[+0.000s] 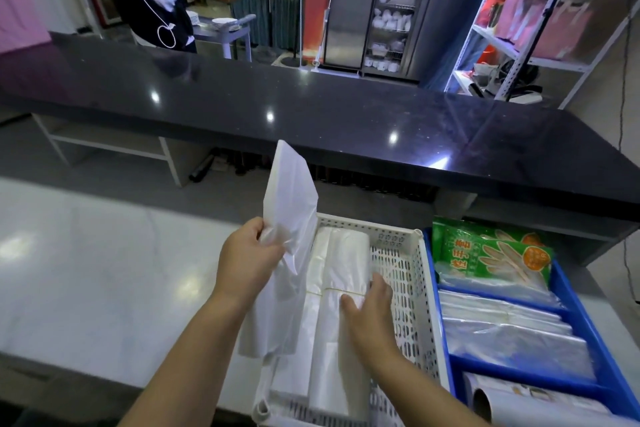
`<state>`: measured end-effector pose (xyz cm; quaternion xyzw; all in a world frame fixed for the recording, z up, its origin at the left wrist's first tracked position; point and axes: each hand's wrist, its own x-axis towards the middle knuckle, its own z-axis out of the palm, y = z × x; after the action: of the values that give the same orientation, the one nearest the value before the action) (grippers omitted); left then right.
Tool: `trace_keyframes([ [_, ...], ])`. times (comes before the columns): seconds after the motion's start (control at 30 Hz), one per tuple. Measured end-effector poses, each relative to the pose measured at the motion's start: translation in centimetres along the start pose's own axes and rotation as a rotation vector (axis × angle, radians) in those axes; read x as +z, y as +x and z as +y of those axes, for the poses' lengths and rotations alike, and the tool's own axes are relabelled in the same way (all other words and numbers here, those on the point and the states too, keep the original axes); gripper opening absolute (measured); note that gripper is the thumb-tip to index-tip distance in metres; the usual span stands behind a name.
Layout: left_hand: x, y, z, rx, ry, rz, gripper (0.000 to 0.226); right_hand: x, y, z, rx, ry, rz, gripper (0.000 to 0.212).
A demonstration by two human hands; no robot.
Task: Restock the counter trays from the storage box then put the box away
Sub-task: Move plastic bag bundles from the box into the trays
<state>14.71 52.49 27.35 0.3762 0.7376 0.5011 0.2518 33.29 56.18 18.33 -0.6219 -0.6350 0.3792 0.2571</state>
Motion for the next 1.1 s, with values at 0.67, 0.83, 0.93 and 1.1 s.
trace_keyframes([
  [0.67, 14.8, -6.3, 0.1, 0.032, 0.235, -0.412, 0.024, -12.5, -0.2, 2.3, -0.302, -0.277, 0.518, 0.014],
  [0.83, 16.4, -8.2, -1.8, 0.005, 0.22, -0.457, 0.077, -12.1, -1.1, 3.6, -0.289, -0.273, 0.519, 0.017],
  [0.93, 16.3, -8.1, -2.5, 0.286, 0.553, -0.379, 0.087, -11.6, -1.1, 3.7, -0.295, -0.252, 0.487, 0.019],
  [1.1, 16.3, -7.8, -3.8, 0.576, 0.891, -0.525, 0.065, -10.5, -0.9, 3.2, -0.335, -0.251, 0.38, 0.019],
])
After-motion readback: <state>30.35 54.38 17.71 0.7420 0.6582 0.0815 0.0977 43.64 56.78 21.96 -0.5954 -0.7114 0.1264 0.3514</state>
